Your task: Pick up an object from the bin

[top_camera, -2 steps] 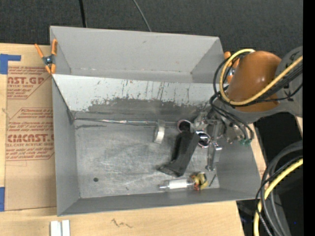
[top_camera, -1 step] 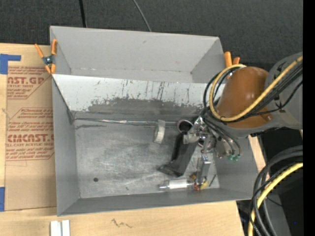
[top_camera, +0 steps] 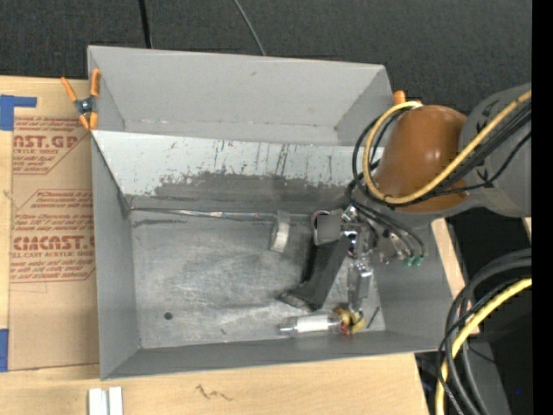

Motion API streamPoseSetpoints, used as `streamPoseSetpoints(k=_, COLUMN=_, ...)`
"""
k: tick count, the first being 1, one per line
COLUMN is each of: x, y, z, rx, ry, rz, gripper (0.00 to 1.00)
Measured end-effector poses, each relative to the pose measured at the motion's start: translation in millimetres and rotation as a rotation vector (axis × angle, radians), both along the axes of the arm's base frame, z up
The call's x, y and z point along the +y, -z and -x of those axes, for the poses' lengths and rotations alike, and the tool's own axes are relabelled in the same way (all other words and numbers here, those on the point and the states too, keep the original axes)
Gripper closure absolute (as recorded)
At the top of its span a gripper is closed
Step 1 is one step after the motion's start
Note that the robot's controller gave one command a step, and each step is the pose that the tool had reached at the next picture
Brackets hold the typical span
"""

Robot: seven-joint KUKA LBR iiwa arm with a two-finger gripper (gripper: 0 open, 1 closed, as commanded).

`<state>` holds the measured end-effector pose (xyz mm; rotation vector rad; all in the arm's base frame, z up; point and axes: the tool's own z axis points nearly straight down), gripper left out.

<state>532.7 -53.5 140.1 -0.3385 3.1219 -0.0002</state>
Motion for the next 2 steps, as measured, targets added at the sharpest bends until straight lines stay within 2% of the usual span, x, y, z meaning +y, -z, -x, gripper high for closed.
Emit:
streamPoseSetpoints(k=1, x=4.3, y=36.1, z=-7.0, rx=-0.001, ry=-0.116, rz=-0.001, gripper=0.00)
streamPoseSetpoints(k=2, x=2.7, y=67.3, z=-43.5, rx=0.013, ry=-0.287, rz=-0.007, gripper=1.00)
